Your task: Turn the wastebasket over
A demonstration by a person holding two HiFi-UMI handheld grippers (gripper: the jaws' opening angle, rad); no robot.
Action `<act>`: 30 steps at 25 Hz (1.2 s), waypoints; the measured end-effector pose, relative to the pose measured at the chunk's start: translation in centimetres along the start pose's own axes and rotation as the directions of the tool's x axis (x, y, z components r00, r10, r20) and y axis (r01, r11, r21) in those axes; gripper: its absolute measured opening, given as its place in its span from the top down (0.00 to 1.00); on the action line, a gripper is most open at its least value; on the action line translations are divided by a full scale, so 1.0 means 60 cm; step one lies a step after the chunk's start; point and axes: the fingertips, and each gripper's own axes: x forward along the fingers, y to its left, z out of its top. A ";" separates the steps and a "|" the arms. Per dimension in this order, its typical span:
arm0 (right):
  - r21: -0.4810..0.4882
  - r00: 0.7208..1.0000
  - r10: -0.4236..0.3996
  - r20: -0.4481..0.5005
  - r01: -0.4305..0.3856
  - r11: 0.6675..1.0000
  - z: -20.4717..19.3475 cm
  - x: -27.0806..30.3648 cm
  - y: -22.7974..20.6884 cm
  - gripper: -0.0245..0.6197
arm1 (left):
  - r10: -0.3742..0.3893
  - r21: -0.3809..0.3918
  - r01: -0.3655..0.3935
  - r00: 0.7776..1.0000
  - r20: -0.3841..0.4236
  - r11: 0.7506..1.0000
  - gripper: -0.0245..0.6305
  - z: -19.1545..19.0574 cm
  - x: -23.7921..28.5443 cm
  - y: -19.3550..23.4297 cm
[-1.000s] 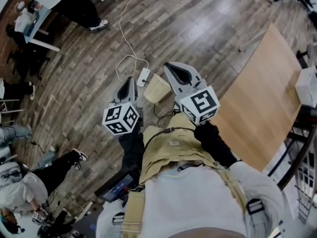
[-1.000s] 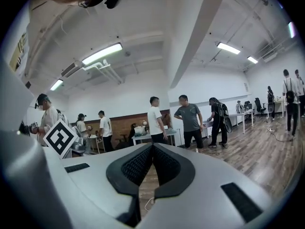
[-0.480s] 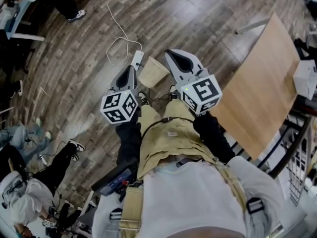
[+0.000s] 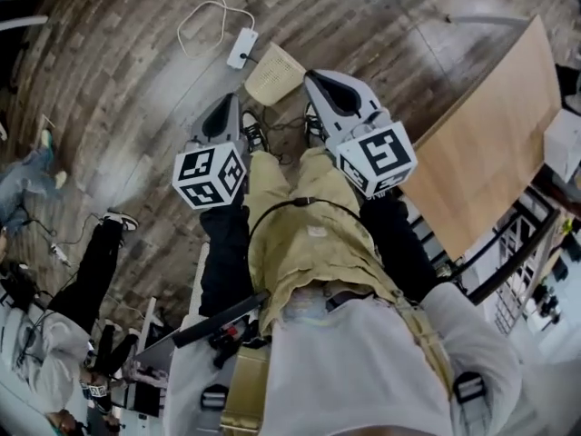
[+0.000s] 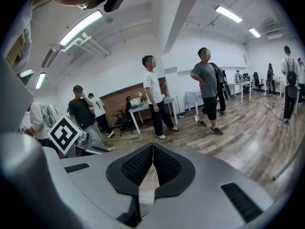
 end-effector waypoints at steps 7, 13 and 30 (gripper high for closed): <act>0.037 0.980 -0.004 -0.198 0.012 0.999 -0.208 0.065 -0.079 0.93 | 0.013 -0.056 -0.020 0.990 -0.137 0.998 0.96 -0.156 0.105 0.075; 0.080 0.962 0.008 -0.274 0.015 0.997 -0.370 0.116 -0.139 0.93 | -0.019 -0.024 0.014 0.970 -0.244 1.000 0.96 -0.284 0.208 0.118; 0.064 0.784 0.174 -0.596 -0.169 0.984 -0.874 0.332 -0.274 0.92 | -0.082 0.190 0.202 0.860 -0.504 0.961 0.96 -0.579 0.446 0.178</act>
